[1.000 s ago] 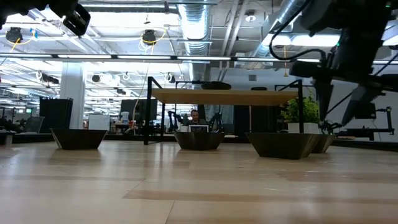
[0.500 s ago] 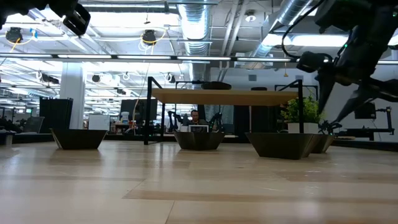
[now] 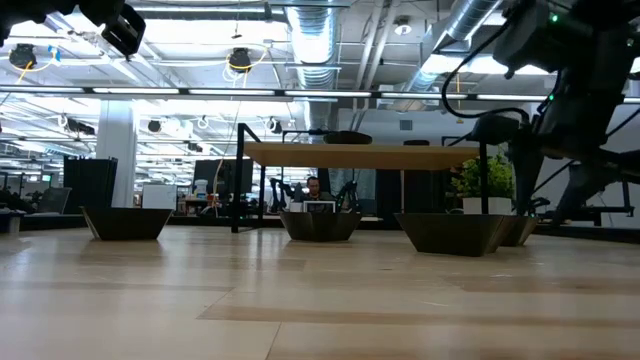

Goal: Pick & Place Mini shaped plates
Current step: Put the distorted square plate on the shelf

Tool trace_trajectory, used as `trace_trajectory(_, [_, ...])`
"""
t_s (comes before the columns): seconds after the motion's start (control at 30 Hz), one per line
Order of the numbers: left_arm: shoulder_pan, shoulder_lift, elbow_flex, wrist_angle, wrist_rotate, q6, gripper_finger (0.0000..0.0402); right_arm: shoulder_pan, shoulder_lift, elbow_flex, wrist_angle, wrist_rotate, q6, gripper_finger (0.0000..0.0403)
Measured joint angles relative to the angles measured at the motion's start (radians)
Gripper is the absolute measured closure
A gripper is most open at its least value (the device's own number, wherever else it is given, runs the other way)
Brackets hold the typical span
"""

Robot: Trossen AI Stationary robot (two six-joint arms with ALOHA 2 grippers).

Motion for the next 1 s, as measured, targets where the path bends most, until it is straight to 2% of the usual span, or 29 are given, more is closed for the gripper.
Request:
trace_trajectory(0.27, [0.0, 0.0, 0.0, 0.007, 0.0, 0.0, 0.0261, -0.006, 0.012, -0.001, 0.003, 0.03, 0.021, 0.0255])
trace_trajectory(0.77, [0.0, 0.0, 0.0, 0.008, 0.0, 0.0, 0.0261, -0.046, 0.099, -0.012, 0.082, 0.03, 0.023, 0.032])
trace_trajectory(1.0, [0.0, 0.0, 0.0, 0.011, 0.0, 0.0, 0.0261, -0.046, 0.09, -0.012, 0.072, 0.031, 0.022, 0.0361])
